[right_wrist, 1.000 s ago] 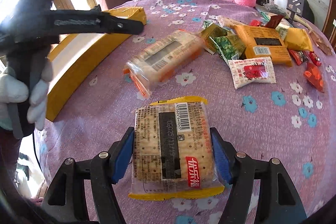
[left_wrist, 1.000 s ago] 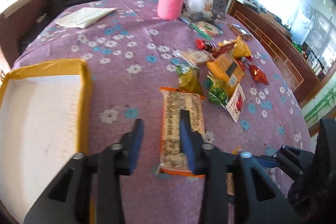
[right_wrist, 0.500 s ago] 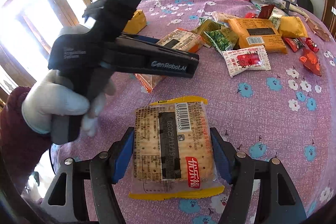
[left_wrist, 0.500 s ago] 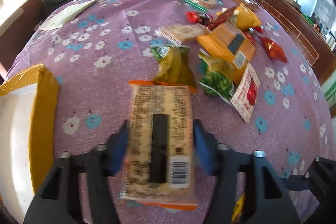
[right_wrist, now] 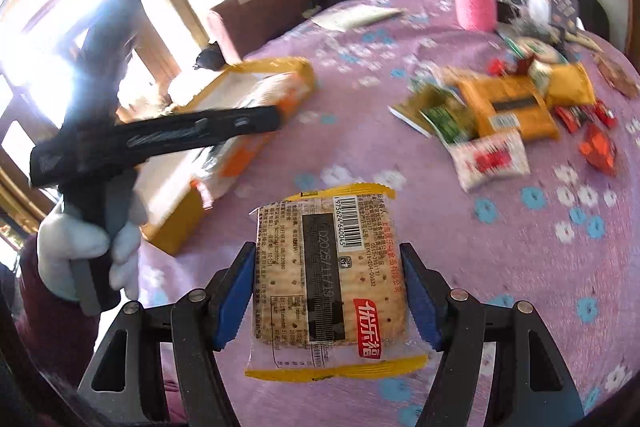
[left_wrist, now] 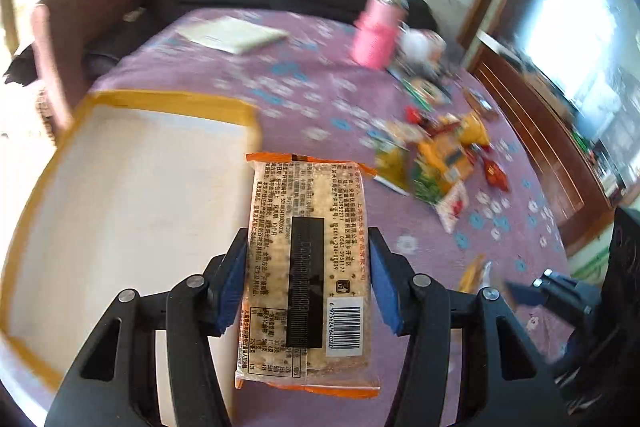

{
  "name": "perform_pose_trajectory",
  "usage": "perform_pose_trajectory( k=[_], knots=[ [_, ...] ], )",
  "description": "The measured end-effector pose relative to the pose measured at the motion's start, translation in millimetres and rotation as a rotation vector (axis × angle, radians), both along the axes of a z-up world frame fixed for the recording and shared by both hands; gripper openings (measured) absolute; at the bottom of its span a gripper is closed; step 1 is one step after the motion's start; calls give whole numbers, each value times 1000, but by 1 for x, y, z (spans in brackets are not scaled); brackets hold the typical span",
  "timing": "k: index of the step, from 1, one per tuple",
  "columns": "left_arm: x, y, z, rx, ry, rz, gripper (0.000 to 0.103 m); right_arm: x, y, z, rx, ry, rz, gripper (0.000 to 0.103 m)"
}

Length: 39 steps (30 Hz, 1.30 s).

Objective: Organize snacks
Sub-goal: 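Carry both cracker packs into the yellow-edged tray and open both grippers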

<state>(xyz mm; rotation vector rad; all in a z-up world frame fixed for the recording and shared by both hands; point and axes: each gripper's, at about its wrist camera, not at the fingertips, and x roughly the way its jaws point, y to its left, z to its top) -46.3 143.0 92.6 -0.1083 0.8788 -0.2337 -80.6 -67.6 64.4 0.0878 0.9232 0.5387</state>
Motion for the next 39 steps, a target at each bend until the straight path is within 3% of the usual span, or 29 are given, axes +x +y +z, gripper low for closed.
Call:
perform_pose_trajectory(
  k=[4, 8, 11, 16, 21, 26, 35, 39],
  knots=[
    [-13, 58, 12, 71, -39, 131, 54, 10, 32, 25, 70, -14, 70, 70],
    [-13, 116, -3, 99, -3, 235, 55, 27, 83, 40, 141, 1, 150, 70],
    [-11, 145, -20, 132, 28, 288, 55, 40, 127, 37, 158, 31, 200, 70],
    [-3, 178, -45, 118, 75, 347, 55, 60, 193, 11, 123, 96, 234, 69],
    [1, 188, -55, 90, 92, 359, 55, 80, 235, -29, 72, 169, 209, 69],
    [3, 189, -58, 66, 97, 353, 55, 85, 253, -44, 24, 175, 188, 69],
    [-3, 197, -52, 1, 105, 371, 58, 71, 270, -30, -28, 128, 187, 71],
    [-17, 198, -30, -51, 52, 396, 58, 62, 256, -12, 2, 85, 177, 71]
  ],
)
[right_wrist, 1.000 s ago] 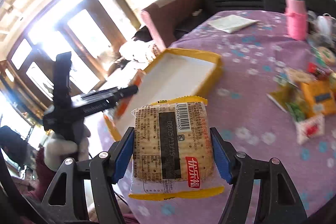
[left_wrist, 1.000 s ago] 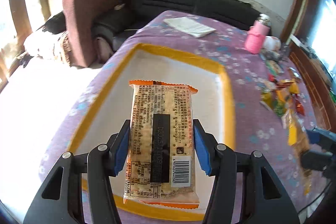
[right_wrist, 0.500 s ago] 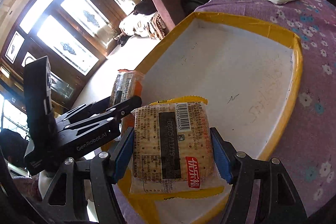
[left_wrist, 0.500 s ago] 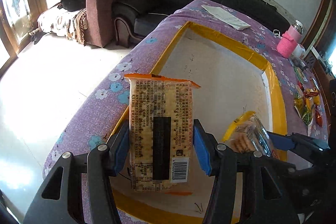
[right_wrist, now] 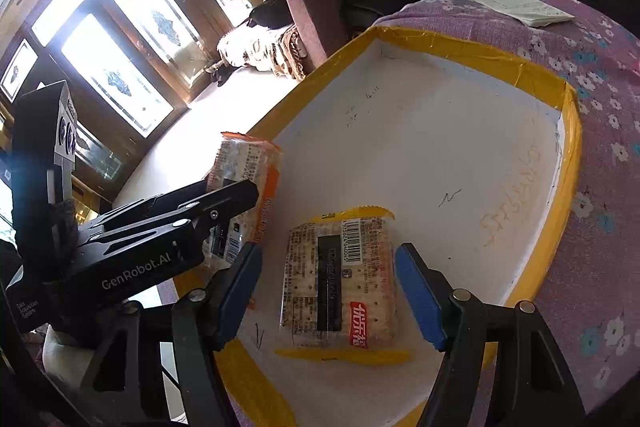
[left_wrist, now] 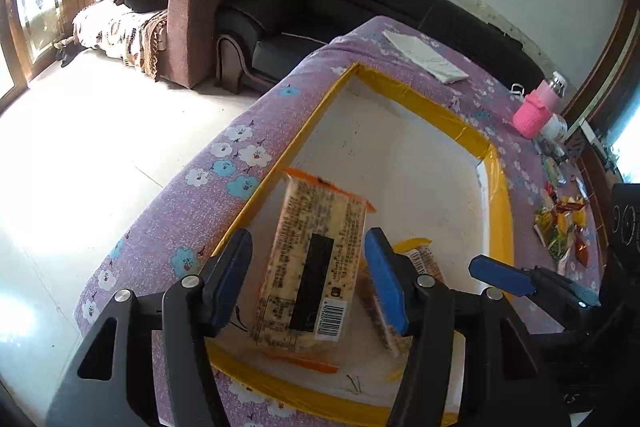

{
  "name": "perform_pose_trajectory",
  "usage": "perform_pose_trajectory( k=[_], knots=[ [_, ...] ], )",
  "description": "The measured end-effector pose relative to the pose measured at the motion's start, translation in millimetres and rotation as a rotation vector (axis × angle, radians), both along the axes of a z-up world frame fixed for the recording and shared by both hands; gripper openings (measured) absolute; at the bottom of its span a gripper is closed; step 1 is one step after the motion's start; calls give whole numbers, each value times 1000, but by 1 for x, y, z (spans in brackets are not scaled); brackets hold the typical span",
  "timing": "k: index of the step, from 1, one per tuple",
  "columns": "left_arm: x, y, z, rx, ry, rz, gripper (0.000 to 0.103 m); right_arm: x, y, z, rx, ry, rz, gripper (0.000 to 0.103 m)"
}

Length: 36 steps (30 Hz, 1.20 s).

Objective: Organize snacks
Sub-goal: 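Carry both cracker packs into the yellow-edged tray and open both grippers, then grasp the green snack bag with the right gripper while the left grasps the yellow-green bag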

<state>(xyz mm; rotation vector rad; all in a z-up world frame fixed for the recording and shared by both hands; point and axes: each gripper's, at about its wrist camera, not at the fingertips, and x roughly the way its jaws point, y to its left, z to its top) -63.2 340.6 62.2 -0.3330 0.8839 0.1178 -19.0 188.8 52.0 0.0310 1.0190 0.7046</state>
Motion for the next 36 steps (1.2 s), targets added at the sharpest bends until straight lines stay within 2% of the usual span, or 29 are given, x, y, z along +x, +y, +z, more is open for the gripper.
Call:
perform_pose_trajectory(
  k=[1, 3, 5, 7, 10, 15, 19, 22, 26, 27, 28, 31, 36],
  knots=[
    [-5, 0, 7, -18, -19, 6, 58, -4, -8, 7, 17, -16, -6, 71],
    [-14, -2, 23, -41, -58, 21, 65, -10, -22, 16, 39, -43, -19, 71],
    [-27, -9, 39, -60, -128, 44, 80, -16, -48, 25, 55, -74, -53, 70],
    [-38, -19, 46, -128, -210, 23, 81, -15, -74, 29, 67, -92, -100, 70],
    [-43, -43, 46, -207, -267, -27, 81, 1, -131, 29, 57, -99, -211, 71],
    [-42, -85, 38, -128, -283, -51, 81, 32, -244, 13, 1, -72, -459, 72],
    [-45, -111, 30, -109, -276, -65, 81, 51, -300, 3, -21, -44, -580, 70],
    [-46, -126, 31, -71, -275, -85, 81, 55, -309, -4, -11, -20, -595, 70],
    [-42, -138, 32, -82, -246, -120, 81, 61, -298, -21, -68, 4, -583, 68],
    [-41, -140, 31, -81, -240, -126, 81, 63, -296, -25, -80, 4, -580, 62],
    [-41, -143, 30, -76, -234, -132, 81, 63, -296, -29, -83, 4, -574, 47],
    [-40, -149, 27, -75, -215, -155, 81, 61, -295, -31, -76, -14, -573, 36],
    [-19, -177, 24, -97, -161, -253, 81, 42, -298, -33, 7, 29, -490, 29]
  ],
)
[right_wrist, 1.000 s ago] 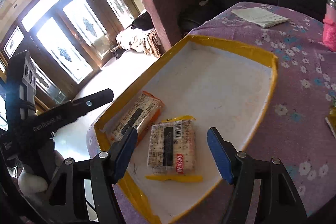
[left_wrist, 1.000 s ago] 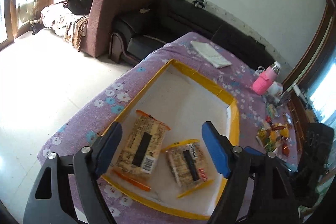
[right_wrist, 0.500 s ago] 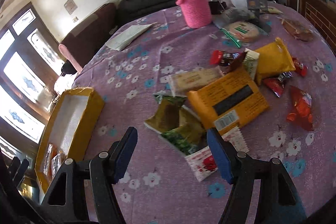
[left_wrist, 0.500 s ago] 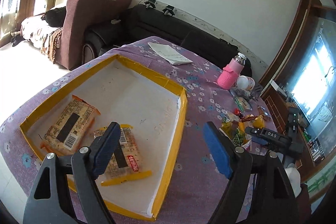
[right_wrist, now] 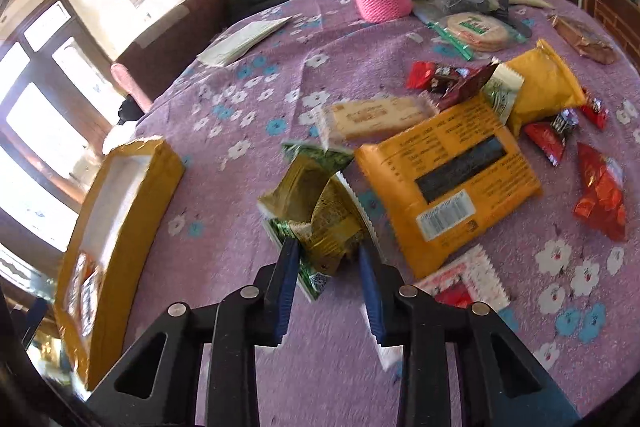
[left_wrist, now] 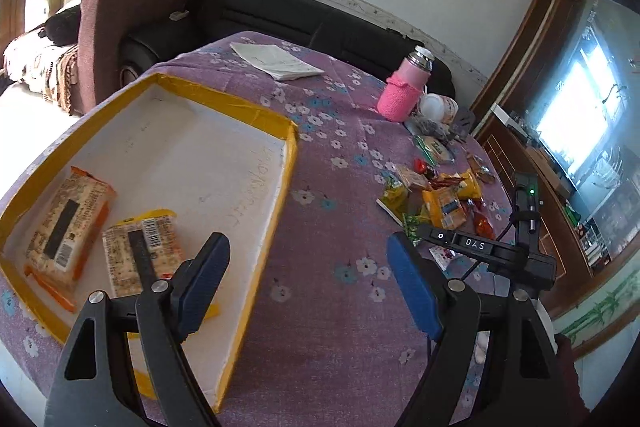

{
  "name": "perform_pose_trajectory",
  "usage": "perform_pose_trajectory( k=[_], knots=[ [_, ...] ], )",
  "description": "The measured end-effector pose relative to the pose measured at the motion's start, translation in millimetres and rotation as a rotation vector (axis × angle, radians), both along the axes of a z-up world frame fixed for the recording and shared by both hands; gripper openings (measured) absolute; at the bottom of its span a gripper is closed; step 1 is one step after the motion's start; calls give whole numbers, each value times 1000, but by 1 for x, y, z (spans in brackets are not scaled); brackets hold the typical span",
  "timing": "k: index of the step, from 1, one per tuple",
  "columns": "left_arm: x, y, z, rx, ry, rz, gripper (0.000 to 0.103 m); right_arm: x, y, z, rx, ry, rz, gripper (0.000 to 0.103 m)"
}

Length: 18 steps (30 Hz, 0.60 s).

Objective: Organize snacks
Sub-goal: 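Grasp the green snack bag with the right gripper while the left grasps the yellow-green bag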

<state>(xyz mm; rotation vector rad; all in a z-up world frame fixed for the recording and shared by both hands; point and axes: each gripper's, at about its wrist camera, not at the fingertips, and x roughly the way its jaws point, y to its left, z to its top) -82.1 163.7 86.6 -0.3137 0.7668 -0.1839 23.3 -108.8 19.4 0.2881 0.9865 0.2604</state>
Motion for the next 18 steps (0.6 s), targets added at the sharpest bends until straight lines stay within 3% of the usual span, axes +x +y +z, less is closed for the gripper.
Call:
perform_pose_trajectory(
  k=[4, 7, 8, 9, 10, 14, 17, 18],
  knots=[
    [25, -26, 0, 4, 26, -70, 81, -14, -1, -3, 54, 21, 73, 27],
    [41, -33, 1, -22, 40, -73, 81, -17, 2, 0, 29, -13, 68, 33],
    [47, -35, 1, -39, 49, -73, 81, -16, 3, 1, 40, -27, 57, 38],
    [51, -35, 1, -49, 57, -73, 81, -13, 3, 1, 57, -35, 46, 55],
    [55, -36, 1, -56, 64, -71, 81, -11, 4, 1, 69, -43, 37, 66],
    [82, -46, -4, -39, 97, -72, 81, -3, 21, -6, 3, -47, 48, 65],
    [107, -66, -12, -18, 133, -108, 81, -5, 27, -11, -30, -57, 59, 49],
    [115, -73, -16, -9, 147, -123, 81, -7, 27, -11, -28, -48, 75, 38]
  ],
)
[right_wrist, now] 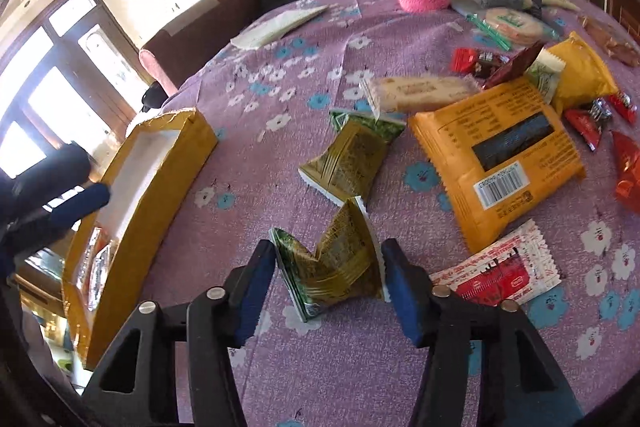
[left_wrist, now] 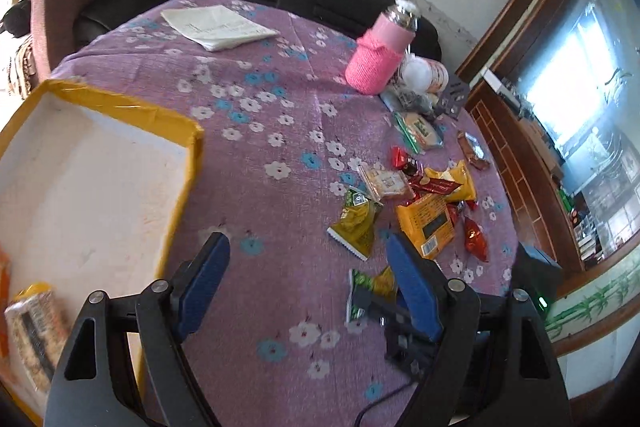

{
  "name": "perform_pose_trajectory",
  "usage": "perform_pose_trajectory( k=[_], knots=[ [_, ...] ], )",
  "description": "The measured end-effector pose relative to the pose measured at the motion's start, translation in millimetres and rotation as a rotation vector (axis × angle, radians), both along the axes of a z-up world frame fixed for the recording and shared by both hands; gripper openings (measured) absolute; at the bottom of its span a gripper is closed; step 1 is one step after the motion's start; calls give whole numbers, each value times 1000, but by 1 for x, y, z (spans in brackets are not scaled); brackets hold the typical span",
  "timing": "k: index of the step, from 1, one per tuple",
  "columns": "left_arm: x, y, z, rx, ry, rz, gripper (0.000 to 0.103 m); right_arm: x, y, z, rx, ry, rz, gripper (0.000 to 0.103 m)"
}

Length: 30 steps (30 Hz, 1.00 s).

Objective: Organize snacks
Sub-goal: 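Grasp the green snack bag with the right gripper while the left grasps the yellow-green bag, then carry both bags into the tray and open both grippers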

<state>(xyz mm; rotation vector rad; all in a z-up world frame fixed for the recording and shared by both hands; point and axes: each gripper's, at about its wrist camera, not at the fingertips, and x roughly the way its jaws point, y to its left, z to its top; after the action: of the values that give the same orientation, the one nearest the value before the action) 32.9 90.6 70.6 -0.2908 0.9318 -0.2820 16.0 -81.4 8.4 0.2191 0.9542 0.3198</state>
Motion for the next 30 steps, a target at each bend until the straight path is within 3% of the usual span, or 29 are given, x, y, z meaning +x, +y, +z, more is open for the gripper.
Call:
perform_pose_trajectory(
  k=[6, 14, 15, 16, 17, 18, 19, 24, 30],
  knots=[
    [43, -49, -34, 50, 90, -104, 81, -27, -10, -1, 33, -1, 32, 38],
    [70, -104, -62, 195, 113, -257, 80, -36, -22, -5, 111, 33, 66, 38],
    [68, -108, -62, 227, 80, -268, 79, -36, -23, -5, 119, 36, 65, 38],
    [67, -113, -62, 250, 72, -285, 72, -35, -24, -6, 126, 38, 62, 38],
    [65, -117, -61, 286, 48, -286, 54, -35, -26, -6, 134, 41, 60, 38],
    [63, -119, -61, 308, 31, -291, 42, -35, -27, -6, 137, 42, 58, 38],
    [61, -120, -60, 310, 24, -299, 33, -34, -28, -6, 139, 42, 56, 38],
    [53, -110, -56, 281, 9, -272, 32, -36, -29, -7, 146, 34, 49, 38],
    [26, -76, -26, 176, -39, -209, 32, -38, -31, -2, 193, 6, 60, 38]
  ],
)
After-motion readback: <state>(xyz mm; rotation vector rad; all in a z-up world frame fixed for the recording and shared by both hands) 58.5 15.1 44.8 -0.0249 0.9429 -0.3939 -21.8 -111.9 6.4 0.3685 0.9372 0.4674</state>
